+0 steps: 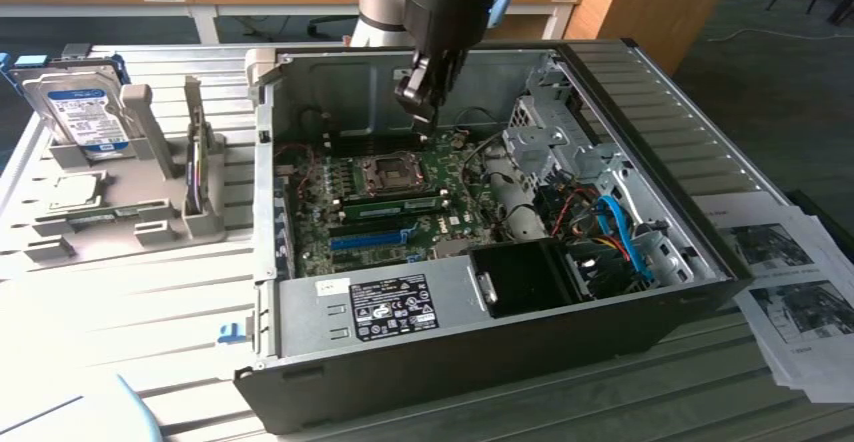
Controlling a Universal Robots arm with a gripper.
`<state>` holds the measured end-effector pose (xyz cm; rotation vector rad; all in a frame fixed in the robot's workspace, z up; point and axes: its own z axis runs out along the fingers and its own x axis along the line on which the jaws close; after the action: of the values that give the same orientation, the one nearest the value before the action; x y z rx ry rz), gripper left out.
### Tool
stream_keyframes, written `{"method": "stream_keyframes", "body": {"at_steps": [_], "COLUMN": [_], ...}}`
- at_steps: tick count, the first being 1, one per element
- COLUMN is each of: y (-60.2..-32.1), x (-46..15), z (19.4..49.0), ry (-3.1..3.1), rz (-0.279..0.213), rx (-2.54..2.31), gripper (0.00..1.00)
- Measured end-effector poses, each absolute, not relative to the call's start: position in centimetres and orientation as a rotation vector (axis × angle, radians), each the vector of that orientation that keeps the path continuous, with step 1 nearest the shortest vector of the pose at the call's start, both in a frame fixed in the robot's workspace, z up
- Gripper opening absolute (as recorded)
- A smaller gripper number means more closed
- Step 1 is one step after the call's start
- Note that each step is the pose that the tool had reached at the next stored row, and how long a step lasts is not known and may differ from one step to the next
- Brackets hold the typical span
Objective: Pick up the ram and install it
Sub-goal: 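Press down the ram until it locks into place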
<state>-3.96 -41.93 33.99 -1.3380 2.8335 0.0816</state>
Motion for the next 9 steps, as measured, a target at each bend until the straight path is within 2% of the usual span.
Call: {"method": "stream_keyframes", "body": {"at_steps": [9], "y": [-41.93], "x": [-3.96], "z": [33.98], "ry": [2.917], "rz": [0.081], "rx": [-1.135], "gripper": [0.09]}}
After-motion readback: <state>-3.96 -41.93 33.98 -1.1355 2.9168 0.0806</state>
